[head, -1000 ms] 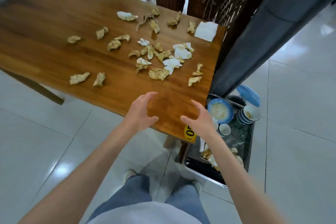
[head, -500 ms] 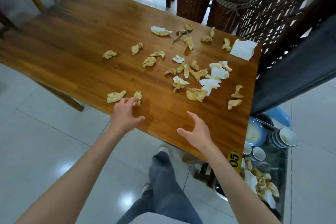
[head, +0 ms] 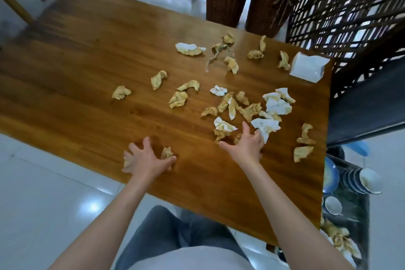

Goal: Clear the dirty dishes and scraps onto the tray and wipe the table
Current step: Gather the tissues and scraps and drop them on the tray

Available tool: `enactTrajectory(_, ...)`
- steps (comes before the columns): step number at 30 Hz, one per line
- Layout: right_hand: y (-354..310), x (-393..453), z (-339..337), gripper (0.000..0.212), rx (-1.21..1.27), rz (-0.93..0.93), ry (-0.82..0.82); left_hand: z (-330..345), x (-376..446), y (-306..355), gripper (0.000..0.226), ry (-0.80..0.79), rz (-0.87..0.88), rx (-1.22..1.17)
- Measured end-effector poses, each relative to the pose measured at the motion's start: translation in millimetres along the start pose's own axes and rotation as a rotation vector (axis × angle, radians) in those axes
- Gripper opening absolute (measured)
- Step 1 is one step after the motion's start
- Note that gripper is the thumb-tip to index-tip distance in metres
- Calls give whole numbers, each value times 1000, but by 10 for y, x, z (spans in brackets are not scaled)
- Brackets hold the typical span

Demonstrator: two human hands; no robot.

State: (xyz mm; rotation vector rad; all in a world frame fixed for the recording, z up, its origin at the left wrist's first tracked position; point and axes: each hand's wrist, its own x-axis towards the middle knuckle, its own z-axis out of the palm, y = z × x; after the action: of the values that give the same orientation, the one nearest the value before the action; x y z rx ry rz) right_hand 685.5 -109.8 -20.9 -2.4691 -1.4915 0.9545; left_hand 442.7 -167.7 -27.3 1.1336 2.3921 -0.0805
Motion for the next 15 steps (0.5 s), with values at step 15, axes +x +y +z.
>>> enactTrajectory(15, -315, 142, 240, 32, -202, -131, 106, 19, 169, -39, 36, 51, 315, -120)
